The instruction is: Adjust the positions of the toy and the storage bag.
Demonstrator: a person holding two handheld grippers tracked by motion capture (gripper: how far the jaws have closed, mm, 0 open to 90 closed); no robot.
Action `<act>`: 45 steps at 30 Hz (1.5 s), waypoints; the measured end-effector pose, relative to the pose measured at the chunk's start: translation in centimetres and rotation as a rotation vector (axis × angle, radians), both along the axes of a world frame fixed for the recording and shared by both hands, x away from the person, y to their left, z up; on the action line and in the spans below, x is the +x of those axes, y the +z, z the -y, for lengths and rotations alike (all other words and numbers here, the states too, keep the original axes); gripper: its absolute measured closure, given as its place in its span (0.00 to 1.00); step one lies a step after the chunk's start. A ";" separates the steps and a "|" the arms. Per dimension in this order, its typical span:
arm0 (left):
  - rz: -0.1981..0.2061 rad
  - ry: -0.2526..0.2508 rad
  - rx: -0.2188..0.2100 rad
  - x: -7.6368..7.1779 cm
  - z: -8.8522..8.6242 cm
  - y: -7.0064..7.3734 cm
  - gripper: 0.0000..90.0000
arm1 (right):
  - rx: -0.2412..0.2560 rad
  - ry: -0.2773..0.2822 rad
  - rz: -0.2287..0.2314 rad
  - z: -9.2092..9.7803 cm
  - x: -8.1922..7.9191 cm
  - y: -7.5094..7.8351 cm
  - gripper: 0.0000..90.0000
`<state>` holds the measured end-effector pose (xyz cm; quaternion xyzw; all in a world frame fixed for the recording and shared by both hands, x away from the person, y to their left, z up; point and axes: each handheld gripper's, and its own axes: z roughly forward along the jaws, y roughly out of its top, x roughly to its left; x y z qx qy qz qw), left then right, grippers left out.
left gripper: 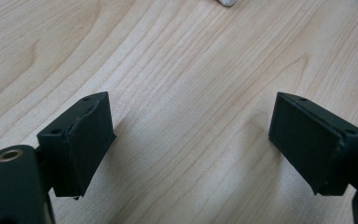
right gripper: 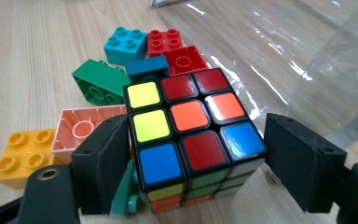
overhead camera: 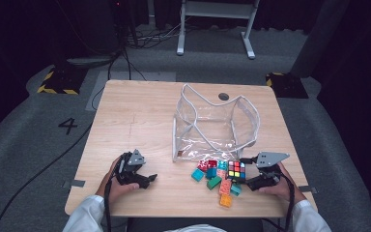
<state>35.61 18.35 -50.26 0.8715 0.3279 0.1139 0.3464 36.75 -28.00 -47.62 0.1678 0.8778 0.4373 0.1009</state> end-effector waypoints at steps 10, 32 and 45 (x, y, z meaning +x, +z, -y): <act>-0.001 -0.001 0.001 0.1 0.0 0.0 0.14 | -0.003 0.003 -0.045 -0.4 0.5 -1.3 0.34; -0.008 -0.002 -0.002 0.1 0.1 0.0 0.14 | 0.027 -0.063 -0.023 3.2 -0.3 0.0 0.38; -0.004 -0.010 0.002 0.2 0.0 0.0 0.13 | 0.061 -0.150 -0.010 6.4 -0.3 0.9 0.38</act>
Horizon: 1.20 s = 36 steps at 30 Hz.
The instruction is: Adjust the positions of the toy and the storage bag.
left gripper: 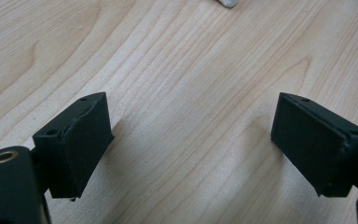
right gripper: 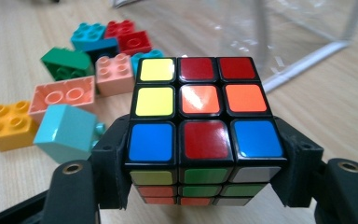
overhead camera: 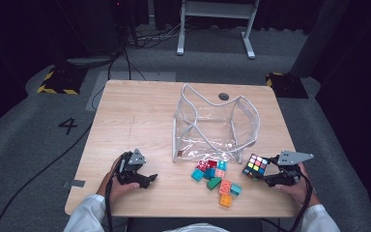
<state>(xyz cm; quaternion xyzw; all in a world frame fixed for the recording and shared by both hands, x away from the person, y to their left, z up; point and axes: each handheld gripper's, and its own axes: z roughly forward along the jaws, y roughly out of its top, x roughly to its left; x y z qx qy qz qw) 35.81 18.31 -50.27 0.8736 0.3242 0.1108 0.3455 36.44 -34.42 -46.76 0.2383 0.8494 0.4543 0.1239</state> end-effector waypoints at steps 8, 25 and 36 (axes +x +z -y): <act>0.003 -0.008 0.001 0.2 0.0 0.0 0.13 | 0.035 -0.111 0.029 1.8 0.6 1.0 0.38; 0.003 -0.008 0.000 0.2 0.0 0.0 0.13 | 0.058 -0.207 0.062 2.5 2.2 3.3 0.38; -0.002 -0.008 -0.004 0.2 0.1 0.0 0.12 | 0.052 -0.248 0.101 3.0 3.9 6.0 0.38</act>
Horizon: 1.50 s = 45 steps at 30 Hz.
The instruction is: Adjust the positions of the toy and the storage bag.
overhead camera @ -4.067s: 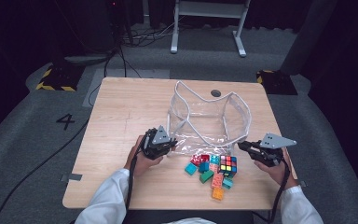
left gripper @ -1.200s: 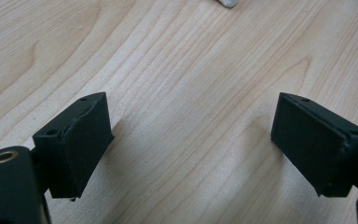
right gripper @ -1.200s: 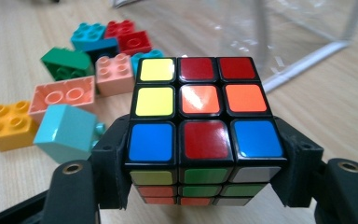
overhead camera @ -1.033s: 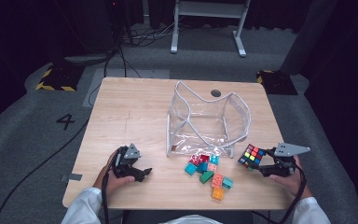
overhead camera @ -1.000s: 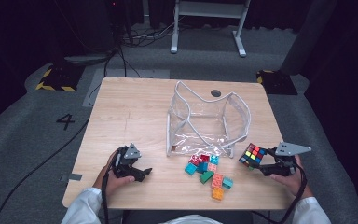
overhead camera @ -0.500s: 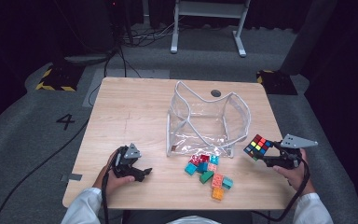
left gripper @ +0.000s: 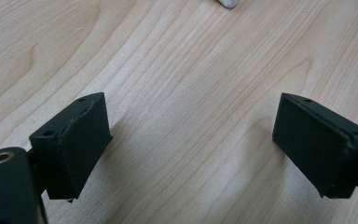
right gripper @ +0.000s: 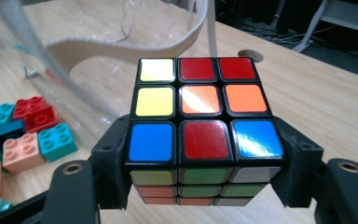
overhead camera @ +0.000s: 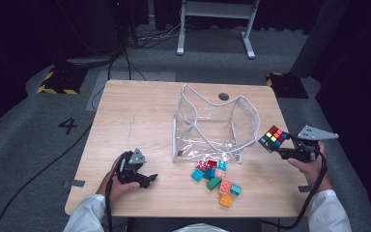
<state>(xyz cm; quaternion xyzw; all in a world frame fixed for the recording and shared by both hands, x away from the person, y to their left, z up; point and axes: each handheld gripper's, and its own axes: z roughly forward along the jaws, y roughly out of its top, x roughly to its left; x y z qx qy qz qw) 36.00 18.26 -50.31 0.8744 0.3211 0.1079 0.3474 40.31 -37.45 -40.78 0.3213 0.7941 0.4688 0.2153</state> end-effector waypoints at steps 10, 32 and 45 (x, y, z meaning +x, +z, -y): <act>-0.002 0.000 -0.001 0.0 0.0 0.0 0.12 | 0.002 -0.006 0.034 -0.5 1.3 2.4 0.38; -0.001 -0.001 0.000 0.0 0.0 0.0 0.12 | 0.016 -0.018 0.122 -3.2 4.0 8.4 0.38; -0.002 0.002 0.000 0.0 0.0 0.0 0.12 | 0.023 0.098 0.114 -8.1 5.2 9.7 0.38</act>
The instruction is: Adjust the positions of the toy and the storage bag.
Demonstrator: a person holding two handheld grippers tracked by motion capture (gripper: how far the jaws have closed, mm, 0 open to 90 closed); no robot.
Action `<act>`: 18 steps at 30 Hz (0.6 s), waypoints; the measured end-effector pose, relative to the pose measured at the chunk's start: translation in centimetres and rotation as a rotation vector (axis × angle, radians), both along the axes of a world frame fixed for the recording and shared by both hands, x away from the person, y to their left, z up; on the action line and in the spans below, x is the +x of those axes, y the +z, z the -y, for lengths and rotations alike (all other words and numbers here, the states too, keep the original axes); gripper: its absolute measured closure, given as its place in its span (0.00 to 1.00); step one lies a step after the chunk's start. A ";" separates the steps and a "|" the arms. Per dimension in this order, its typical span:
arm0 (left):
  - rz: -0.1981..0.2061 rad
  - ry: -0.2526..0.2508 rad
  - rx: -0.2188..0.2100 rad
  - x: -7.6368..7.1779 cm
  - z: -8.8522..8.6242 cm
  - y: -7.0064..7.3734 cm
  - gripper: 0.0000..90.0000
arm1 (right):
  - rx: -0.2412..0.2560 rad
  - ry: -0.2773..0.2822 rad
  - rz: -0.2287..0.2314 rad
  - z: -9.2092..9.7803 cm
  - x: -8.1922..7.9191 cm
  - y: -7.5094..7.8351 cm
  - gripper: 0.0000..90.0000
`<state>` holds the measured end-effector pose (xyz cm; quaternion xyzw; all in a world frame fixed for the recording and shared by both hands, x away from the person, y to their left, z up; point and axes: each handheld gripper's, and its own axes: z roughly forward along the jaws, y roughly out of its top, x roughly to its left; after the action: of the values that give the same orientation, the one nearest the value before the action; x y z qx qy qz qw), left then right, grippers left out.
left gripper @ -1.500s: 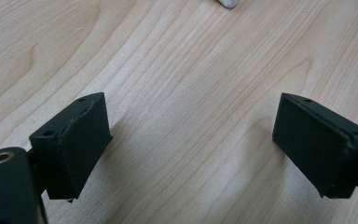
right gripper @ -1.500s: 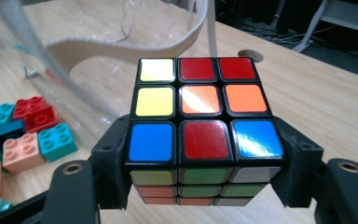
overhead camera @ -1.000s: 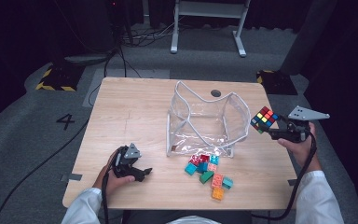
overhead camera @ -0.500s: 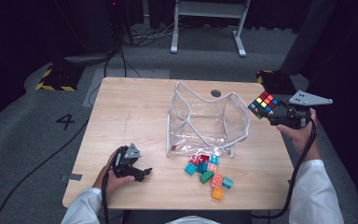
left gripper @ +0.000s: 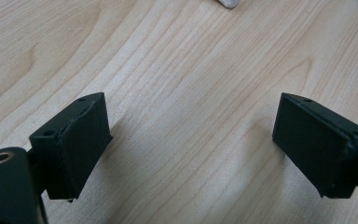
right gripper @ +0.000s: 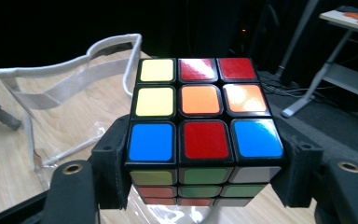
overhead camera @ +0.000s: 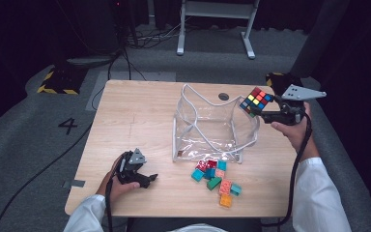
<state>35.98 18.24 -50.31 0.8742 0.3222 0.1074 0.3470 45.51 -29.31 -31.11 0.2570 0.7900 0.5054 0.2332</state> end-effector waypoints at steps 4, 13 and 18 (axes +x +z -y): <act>0.000 0.000 0.000 0.0 0.0 0.0 0.12 | 0.009 0.034 -0.007 -1.1 0.4 -0.2 0.38; 0.005 0.004 0.003 0.0 0.0 0.0 0.12 | -0.085 0.144 -0.061 -4.6 1.2 -1.5 0.38; 0.006 0.004 0.004 0.0 0.0 0.0 0.12 | -0.138 0.183 -0.097 -5.3 1.9 -2.5 0.38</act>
<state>35.96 18.26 -50.29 0.8740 0.3226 0.1115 0.3458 47.38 -23.98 -33.65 0.1913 0.8535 0.4559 0.1646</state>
